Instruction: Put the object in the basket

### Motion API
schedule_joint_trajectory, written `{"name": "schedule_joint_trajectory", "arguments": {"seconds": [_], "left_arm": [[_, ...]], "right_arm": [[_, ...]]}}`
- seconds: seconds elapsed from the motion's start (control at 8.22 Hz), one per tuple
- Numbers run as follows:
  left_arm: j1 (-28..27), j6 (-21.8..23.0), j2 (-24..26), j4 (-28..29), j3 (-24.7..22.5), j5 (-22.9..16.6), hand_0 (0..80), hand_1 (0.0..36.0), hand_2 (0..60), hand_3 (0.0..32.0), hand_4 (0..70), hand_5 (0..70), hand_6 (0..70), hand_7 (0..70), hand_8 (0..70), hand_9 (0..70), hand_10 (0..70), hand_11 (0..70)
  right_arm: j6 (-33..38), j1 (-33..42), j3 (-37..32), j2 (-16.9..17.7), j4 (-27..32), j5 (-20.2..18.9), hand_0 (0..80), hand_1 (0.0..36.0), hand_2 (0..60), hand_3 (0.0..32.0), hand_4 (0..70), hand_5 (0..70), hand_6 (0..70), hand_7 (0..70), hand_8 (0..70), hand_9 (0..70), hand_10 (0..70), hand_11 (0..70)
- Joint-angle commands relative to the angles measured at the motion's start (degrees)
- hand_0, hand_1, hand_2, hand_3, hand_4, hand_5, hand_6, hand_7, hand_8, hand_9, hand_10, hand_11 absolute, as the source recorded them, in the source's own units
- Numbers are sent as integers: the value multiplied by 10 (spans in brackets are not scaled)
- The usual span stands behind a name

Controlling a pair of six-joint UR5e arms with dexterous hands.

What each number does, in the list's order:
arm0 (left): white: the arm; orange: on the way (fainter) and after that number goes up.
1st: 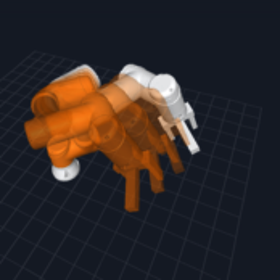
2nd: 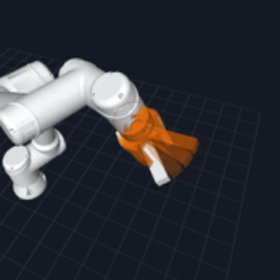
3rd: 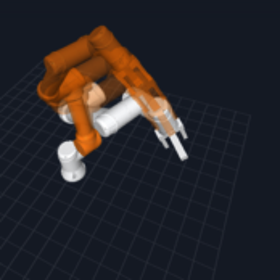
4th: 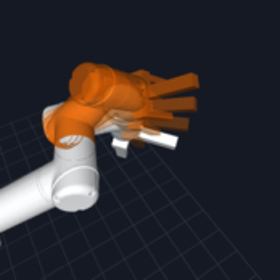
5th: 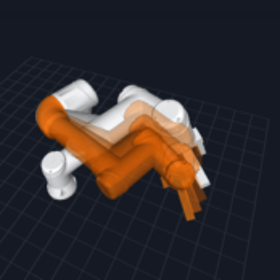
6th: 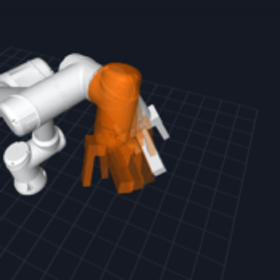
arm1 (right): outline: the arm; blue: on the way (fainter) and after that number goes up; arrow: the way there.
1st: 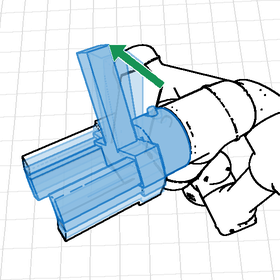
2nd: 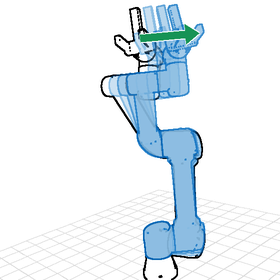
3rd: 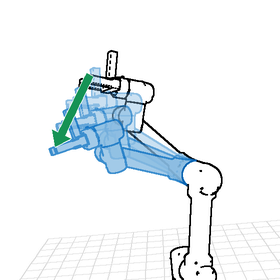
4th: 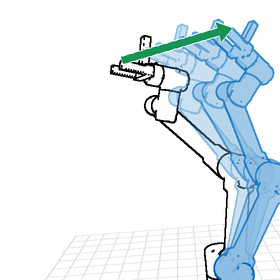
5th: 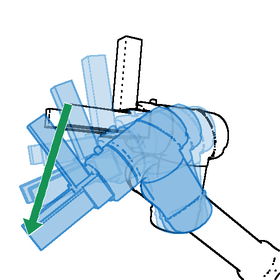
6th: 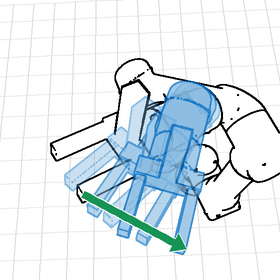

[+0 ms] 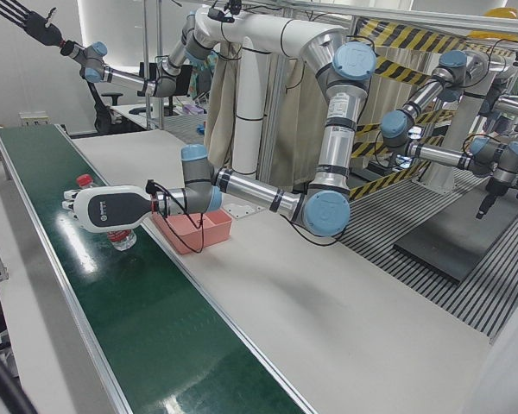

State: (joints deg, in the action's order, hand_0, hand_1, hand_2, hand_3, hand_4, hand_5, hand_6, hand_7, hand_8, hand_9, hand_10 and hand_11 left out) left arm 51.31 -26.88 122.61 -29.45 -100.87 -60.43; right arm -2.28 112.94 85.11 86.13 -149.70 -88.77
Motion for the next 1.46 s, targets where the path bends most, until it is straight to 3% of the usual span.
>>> {"name": "schedule_joint_trajectory", "arguments": {"seconds": [0.0,0.24,0.49,0.85,0.97,1.09,1.22,1.34], "left_arm": [[-9,0,-4,-47,-98,-6,800,298,600,0,700,700,700,700,700,700,700,700],[-32,1,-4,-67,-166,-45,800,290,600,0,700,700,700,700,700,700,700,700],[-87,0,-9,-105,-247,-44,800,292,600,0,700,700,700,700,700,700,700,700],[-153,-6,-39,-127,-319,-41,800,267,600,0,700,700,700,700,700,700,700,700],[-175,-7,-79,-109,-338,-29,800,263,600,0,700,700,700,700,700,700,700,700],[-200,-11,-92,-95,-347,15,800,260,600,0,700,700,700,700,700,700,700,700],[-240,-37,-92,-95,-361,62,800,268,588,0,700,700,700,700,700,700,700,700],[-282,-103,-92,-92,-395,109,800,268,523,0,634,700,700,700,700,700,700,700]], "right_arm": [[0,0,1,0,-1,0,0,0,0,0,0,0,0,0,0,0,0,0],[0,0,0,0,0,0,0,0,0,0,0,0,0,0,0,0,0,0],[0,0,0,0,-1,0,0,0,0,0,0,0,0,0,0,0,0,0],[0,0,0,0,0,0,0,0,0,0,0,0,0,0,0,0,0,0],[0,0,0,0,-1,0,0,0,0,0,0,0,0,0,0,0,0,0],[0,0,0,0,0,0,0,0,0,0,0,0,0,0,0,0,0,0],[0,0,0,0,0,0,0,0,0,0,0,0,0,0,0,0,0,0],[0,0,0,0,0,0,0,0,0,0,0,0,0,0,0,0,0,0]]}}
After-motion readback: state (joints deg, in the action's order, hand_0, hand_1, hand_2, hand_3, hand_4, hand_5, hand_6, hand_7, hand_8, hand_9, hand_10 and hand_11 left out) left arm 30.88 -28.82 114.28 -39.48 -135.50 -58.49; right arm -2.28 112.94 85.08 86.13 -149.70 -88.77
